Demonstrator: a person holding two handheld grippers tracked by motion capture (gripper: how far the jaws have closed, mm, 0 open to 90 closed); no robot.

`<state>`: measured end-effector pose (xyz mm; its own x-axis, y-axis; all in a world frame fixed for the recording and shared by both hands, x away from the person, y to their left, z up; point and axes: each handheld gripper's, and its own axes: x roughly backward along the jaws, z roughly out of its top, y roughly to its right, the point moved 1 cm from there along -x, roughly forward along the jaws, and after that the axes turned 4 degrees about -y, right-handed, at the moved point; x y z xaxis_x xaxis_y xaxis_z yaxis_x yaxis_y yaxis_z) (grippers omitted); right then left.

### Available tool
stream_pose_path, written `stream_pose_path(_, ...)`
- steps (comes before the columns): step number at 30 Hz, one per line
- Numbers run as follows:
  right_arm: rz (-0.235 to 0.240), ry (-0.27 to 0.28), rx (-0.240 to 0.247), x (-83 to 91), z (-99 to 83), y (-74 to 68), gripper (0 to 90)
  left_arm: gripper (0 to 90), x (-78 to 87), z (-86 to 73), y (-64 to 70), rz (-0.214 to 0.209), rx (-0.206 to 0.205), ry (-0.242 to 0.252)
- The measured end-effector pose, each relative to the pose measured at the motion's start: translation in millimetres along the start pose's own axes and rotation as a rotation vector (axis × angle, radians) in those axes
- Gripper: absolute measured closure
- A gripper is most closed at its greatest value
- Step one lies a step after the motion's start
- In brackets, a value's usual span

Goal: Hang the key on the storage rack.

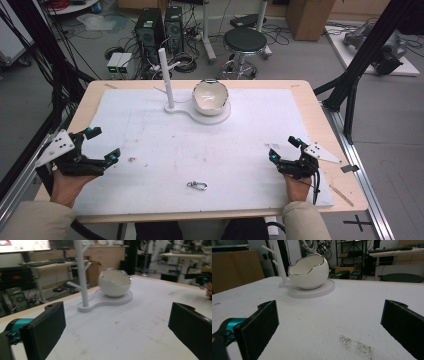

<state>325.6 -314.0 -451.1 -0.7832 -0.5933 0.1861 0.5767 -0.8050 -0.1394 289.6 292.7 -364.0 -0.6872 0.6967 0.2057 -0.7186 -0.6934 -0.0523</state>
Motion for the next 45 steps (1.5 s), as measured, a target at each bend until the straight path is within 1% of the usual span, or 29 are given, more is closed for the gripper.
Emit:
stream_pose_path(1,-0.004,0.002,0.004,-0.1,0.1,0.1,0.5,1.7,0.0,0.0,0.0,0.000,0.000,0.000)
stream_pose_path(2,-0.005,-0.001,0.004,0.0,0.1,-0.2,0.5,1.7,-9.8,12.8,6.8,-0.072,-0.029,-0.043)
stream_pose_path(3,-0.003,0.002,0.006,-0.2,0.0,0.0,0.5,1.7,-15.8,18.5,11.0,-0.101,-0.046,-0.062)
stream_pose_path(4,-0.003,0.004,0.005,-0.1,0.2,0.3,0.5,1.7,-15.8,18.5,11.0,-0.101,-0.046,-0.062)
stream_pose_path(5,0.000,-0.001,-0.002,0.2,0.1,-0.1,0.5,1.7,-27.8,28.0,19.2,-0.154,-0.085,-0.098)
stream_pose_path(6,0.000,-0.001,0.000,0.1,0.1,0.0,0.5,1.7,-27.8,28.0,19.2,-0.154,-0.085,-0.098)
stream_pose_path(7,-0.001,0.002,0.002,0.0,0.1,0.0,0.5,1.7,-40.8,35.1,27.0,-0.204,-0.111,-0.146)
stream_pose_path(9,-0.003,-0.001,0.004,-0.1,0.0,0.0,0.5,1.7,-52.3,39.4,32.9,-0.248,-0.122,-0.176)
stream_pose_path(10,-0.003,-0.001,0.004,-0.1,0.0,0.0,0.5,1.7,-52.3,39.4,32.9,-0.248,-0.122,-0.176)
stream_pose_path(11,-0.002,-0.001,0.004,-0.1,0.0,-0.1,0.5,1.7,-65.5,43.4,40.2,-0.291,-0.142,-0.216)
stream_pose_path(12,-0.002,-0.002,0.007,-0.1,0.1,0.0,0.5,1.7,-65.5,43.4,40.2,-0.291,-0.142,-0.216)
stream_pose_path(13,-0.001,0.000,0.011,-0.3,0.1,0.1,0.5,1.7,-71.1,44.5,44.3,-0.313,-0.142,-0.226)
stream_pose_path(14,-0.003,0.000,0.011,-0.3,0.1,0.0,0.5,1.7,-80.8,45.7,52.4,-0.352,-0.163,-0.257)
stream_pose_path(15,-0.001,-0.004,0.006,0.0,0.0,-0.6,0.5,1.7,-80.8,45.7,52.4,-0.352,-0.163,-0.257)
stream_pose_path(16,-0.003,0.000,0.010,-0.3,0.2,-0.2,0.5,1.8,-85.3,45.7,57.0,-0.368,-0.172,-0.275)
stream_pose_path(17,-0.003,0.000,0.010,-0.3,0.2,-0.2,0.5,1.8,-93.2,44.3,64.9,-0.401,-0.199,-0.315)
stream_pose_path(18,-0.002,-0.004,0.006,0.0,0.0,-0.6,0.5,2.1,-93.2,44.3,64.9,-0.401,-0.199,-0.315)
stream_pose_path(19,-0.001,-0.004,0.005,-0.1,0.0,-0.7,0.5,2.1,-102.6,41.1,75.1,-0.436,-0.243,-0.369)
stream_pose_path(21,-0.002,-0.004,0.006,-0.1,0.0,-0.6,0.5,2.1,-109.8,37.2,84.1,-0.467,-0.262,-0.403)
stream_pose_path(23,-0.003,0.001,0.013,-0.4,0.2,-0.1,0.5,2.1,-115.2,33.8,90.5,-0.489,-0.275,-0.425)
stream_pose_path(24,-0.002,-0.002,0.007,-0.3,0.0,-0.6,0.5,2.1,-118.7,30.5,95.2,-0.496,-0.267,-0.435)
stream_pose_path(26,-0.002,-0.002,0.005,-0.2,0.0,-0.7,0.5,2.1,-120.8,28.7,97.5,-0.501,-0.265,-0.441)
stream_pose_path(28,-0.003,-0.002,0.007,-0.3,0.0,-0.7,0.5,2.1,-129.3,17.9,105.5,-0.514,-0.271,-0.479)
stream_pose_path(30,-0.003,-0.001,0.007,-0.3,0.0,-0.7,0.5,2.1,-133.7,11.1,109.2,-0.522,-0.268,-0.500)
stream_pose_path(33,-0.003,-0.001,0.007,-0.3,0.0,-0.6,0.5,2.1,-137.3,5.5,112.4,-0.521,-0.262,-0.513)
stream_pose_path(34,-0.003,-0.003,0.005,-0.1,0.0,-0.6,0.5,2.1,-142.1,-0.7,115.4,-0.525,-0.261,-0.535)
stream_pose_path(36,-0.003,0.000,0.009,-0.3,0.1,0.0,0.5,2.4,-146.1,-4.6,117.2,-0.524,-0.270,-0.559)
stream_pose_path(39,-0.003,-0.001,0.003,-0.1,0.0,-0.1,0.5,10.2,-150.5,-8.0,118.9,-0.531,-0.281,-0.596)
stream_pose_path(45,-0.002,0.000,-0.002,0.0,0.1,-0.2,0.5,11.4,-157.6,-14.3,122.4,-0.525,-0.300,-0.655)
